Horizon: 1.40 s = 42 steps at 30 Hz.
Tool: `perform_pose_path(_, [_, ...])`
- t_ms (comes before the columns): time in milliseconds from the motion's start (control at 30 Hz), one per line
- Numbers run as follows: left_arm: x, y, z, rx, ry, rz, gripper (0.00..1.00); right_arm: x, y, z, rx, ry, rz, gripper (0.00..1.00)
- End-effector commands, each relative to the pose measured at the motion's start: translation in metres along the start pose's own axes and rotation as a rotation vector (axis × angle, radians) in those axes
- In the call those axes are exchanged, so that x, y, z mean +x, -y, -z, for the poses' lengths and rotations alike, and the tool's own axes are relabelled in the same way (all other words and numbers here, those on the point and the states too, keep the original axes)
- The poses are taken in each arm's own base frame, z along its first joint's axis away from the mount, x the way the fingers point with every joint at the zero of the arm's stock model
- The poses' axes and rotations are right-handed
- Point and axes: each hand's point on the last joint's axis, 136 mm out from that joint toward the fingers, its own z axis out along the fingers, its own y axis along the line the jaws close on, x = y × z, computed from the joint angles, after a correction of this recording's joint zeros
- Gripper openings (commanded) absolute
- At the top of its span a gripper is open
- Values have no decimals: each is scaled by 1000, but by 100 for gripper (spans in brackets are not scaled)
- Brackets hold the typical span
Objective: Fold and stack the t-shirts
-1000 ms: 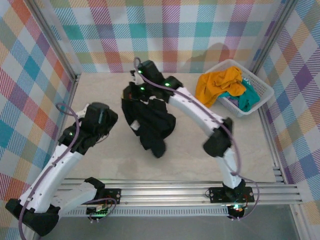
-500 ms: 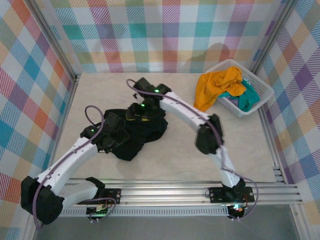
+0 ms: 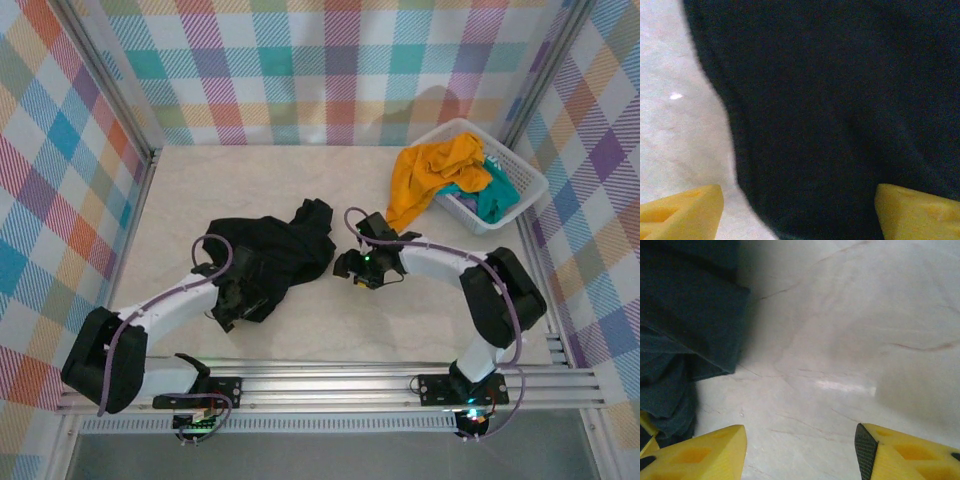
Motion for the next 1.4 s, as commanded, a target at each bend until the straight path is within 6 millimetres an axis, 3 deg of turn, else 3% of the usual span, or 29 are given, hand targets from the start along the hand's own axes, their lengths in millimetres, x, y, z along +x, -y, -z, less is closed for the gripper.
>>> perform_pose_path(0, [-18, 32, -2, 123, 60, 56, 79, -26, -49, 0, -123, 89, 110, 59])
perform_pose_path(233, [-29, 45, -4, 168, 117, 53, 72, -34, -56, -37, -97, 93, 138, 48])
perform_pose_path(300, [-30, 48, -9, 174, 116, 48, 65, -37, -53, -49, -72, 75, 122, 41])
perform_pose_path(367, [-33, 49, -13, 170, 118, 54, 49, -38, -46, -58, -22, 55, 99, 33])
perform_pose_path(500, [-42, 51, -4, 166, 153, 38, 1, -35, -34, -55, 53, 82, 74, 26])
perform_pose_path(633, [-54, 50, 17, 145, 205, -1, 0, -36, -17, -36, 145, 137, 75, 1])
perform_pose_path(833, [-82, 48, 77, 198, 321, -1, 0, -49, -24, 18, 192, 266, 170, 0])
perform_pose_path(967, [-100, 65, 130, 310, 398, -42, 0, -65, -41, 67, 180, 358, 221, 0])
perform_pose_path(1200, [-135, 79, 234, 423, 600, -53, 0, -102, -79, 168, 103, 521, 299, 0])
perform_pose_path(1367, [-155, 83, 294, 481, 697, -42, 0, -115, -104, 236, 46, 608, 367, 0])
